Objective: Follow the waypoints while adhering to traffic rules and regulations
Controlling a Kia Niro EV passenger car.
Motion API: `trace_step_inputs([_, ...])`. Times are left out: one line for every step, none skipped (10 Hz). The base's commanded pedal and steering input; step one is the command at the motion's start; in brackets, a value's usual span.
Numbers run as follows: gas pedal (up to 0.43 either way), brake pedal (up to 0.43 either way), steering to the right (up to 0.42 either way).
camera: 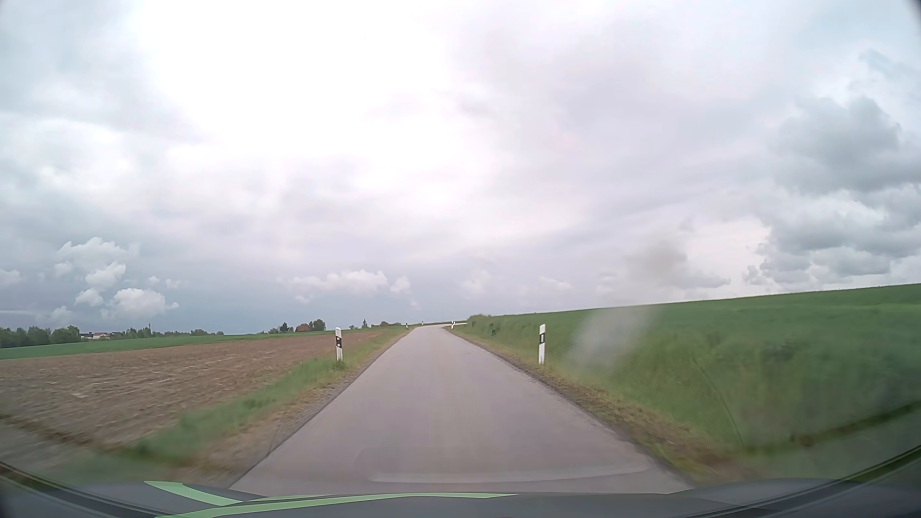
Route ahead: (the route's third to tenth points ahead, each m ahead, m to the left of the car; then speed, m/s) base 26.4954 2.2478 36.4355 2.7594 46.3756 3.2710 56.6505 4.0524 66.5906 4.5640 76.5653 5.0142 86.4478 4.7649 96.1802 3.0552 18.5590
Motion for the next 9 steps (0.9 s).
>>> trace_step_inputs([0.228,0.000,-0.019])
trace_step_inputs([0.209,0.000,-0.018])
trace_step_inputs([0.169,0.000,-0.016])
trace_step_inputs([0.118,0.000,-0.015])
trace_step_inputs([0.039,0.000,-0.013])
trace_step_inputs([0.000,0.000,-0.012])
trace_step_inputs([0.000,0.000,-0.011])
trace_step_inputs([0.000,0.000,-0.011])
trace_step_inputs([0.000,0.000,-0.011])
